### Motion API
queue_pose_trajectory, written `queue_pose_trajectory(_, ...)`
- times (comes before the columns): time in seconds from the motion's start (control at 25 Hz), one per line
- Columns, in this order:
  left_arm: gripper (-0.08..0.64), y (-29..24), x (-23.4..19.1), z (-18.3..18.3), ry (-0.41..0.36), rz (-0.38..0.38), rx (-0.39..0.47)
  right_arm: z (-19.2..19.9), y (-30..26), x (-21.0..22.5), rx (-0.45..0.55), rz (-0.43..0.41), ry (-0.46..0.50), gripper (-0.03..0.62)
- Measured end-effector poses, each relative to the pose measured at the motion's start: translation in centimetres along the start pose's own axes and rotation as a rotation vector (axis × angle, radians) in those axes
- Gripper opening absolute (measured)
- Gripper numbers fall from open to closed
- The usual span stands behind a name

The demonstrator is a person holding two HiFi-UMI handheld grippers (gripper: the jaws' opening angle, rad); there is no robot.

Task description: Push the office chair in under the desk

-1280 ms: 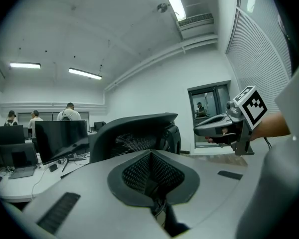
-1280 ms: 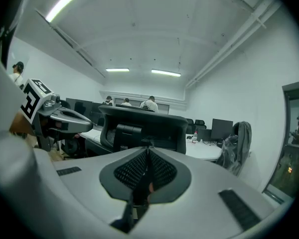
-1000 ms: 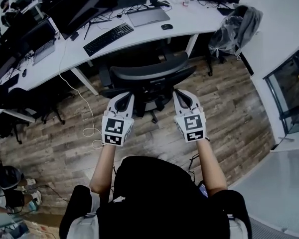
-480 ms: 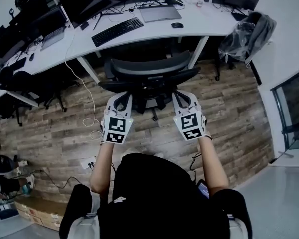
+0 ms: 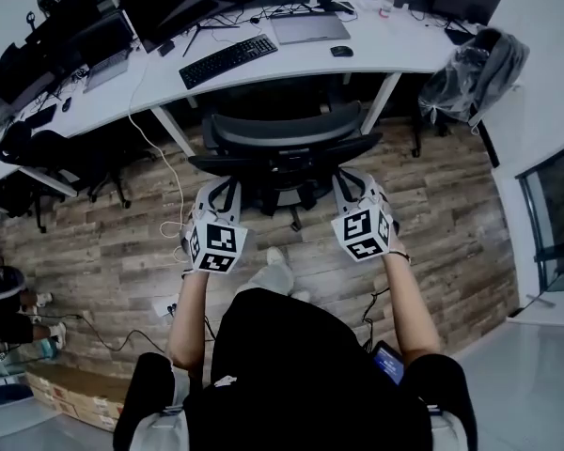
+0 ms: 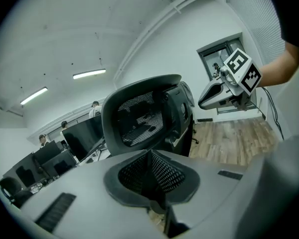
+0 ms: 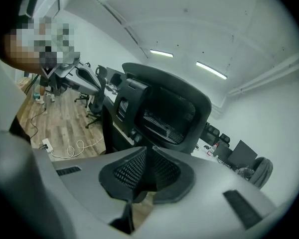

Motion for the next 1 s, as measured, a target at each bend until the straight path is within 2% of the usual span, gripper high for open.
queue_pose_trajectory(0.16, 0.039, -0.9, -0.7, -0.2, -0.015, 0.010, -0.008, 0.4, -1.1, 0.7, -0.013, 0.014, 0.039, 0.028)
queue_pose_trajectory(0.28, 0.151, -1.8, -1.0, 0.0, 0.004, 0.048, -0.016, 0.4, -1.9, 1.2, -0.018, 0.027, 0.055, 0.031)
queue_pose_trajectory(0.44, 0.189, -2.6, -1.8, 0.0, 0.007, 0.048, -0.031, 0.1, -3.0, 1.5, -0.013, 0.026, 0.081, 0.125)
queue_pose_trajectory(0.68, 0.269, -3.5, -2.4, 0.7, -0.018, 0.049, -0.081, 0.7, -4.4, 1.7, -0.033, 0.025, 0.138, 0.225)
queue_pose_trajectory(1.0, 0.330, -4.9, -2.5, 1.5, -0.044, 0.054, -0.141, 1.8, -6.0, 1.8, -0.064, 0.017, 0.172, 0.276)
Point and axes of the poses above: the fingertips, and each gripper's own axes: y backward along the fingers, x to its right, z out of its underside, the point moved 4 cm from there along y, backward along the fingers, and after that the axes turned 14 degrees about z, right-handed, at the moved point
